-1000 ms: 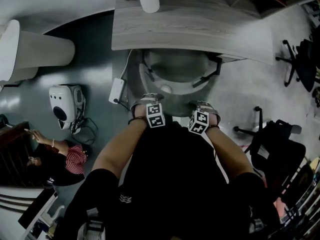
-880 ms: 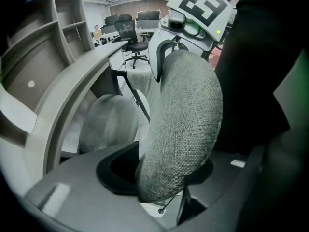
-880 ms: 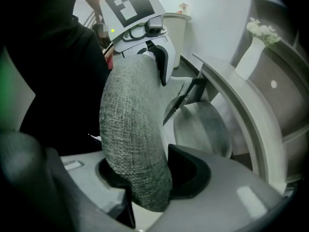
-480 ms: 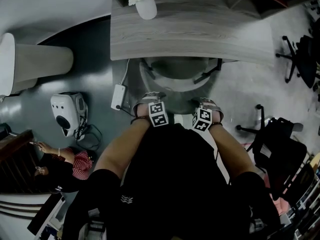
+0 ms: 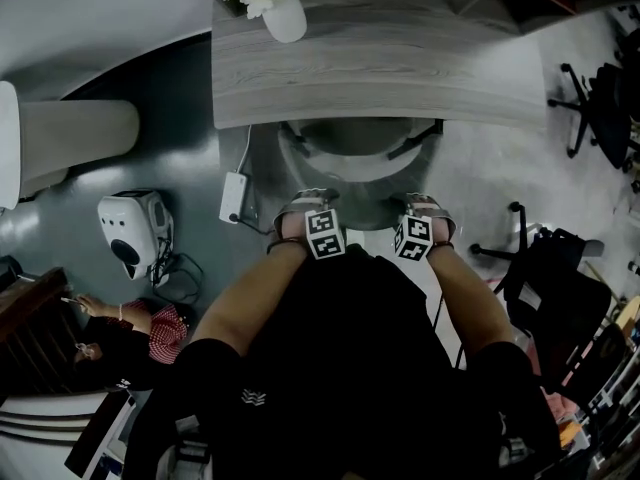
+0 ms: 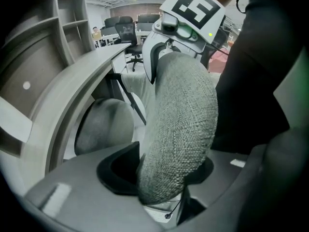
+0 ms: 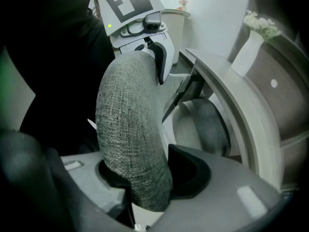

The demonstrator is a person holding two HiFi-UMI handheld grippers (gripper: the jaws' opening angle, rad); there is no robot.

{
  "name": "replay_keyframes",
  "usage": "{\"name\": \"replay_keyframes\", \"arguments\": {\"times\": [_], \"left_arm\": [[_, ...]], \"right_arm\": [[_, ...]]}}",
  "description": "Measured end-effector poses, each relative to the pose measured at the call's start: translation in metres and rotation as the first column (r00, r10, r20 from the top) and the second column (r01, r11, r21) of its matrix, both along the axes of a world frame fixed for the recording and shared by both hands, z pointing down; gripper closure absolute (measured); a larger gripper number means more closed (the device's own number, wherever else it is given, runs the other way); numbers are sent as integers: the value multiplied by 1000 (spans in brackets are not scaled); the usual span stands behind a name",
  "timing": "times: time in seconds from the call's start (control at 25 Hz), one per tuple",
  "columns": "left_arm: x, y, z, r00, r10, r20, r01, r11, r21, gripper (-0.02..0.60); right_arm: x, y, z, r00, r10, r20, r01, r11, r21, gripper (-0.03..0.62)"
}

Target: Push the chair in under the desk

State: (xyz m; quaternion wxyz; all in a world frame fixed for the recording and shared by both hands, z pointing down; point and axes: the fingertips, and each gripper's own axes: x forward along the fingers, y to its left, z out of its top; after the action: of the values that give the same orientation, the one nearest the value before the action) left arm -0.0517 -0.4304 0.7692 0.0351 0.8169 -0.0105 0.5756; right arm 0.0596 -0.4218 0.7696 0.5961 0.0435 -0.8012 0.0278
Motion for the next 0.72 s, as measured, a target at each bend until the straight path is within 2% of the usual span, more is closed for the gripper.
{"name": "replay_keyframes", "arguments": {"times": [0.44, 0.72], "left_arm": [[19, -5, 2, 1000, 14, -21, -14, 1000, -11, 371], [21, -1, 6, 1000, 24, -12, -24, 1000, -9, 371]], "right_arm": [[18, -13, 2, 999, -34, 0, 34, 999, 10, 411], [19, -9, 4, 1000, -20, 11, 19, 1000, 17, 405]]}}
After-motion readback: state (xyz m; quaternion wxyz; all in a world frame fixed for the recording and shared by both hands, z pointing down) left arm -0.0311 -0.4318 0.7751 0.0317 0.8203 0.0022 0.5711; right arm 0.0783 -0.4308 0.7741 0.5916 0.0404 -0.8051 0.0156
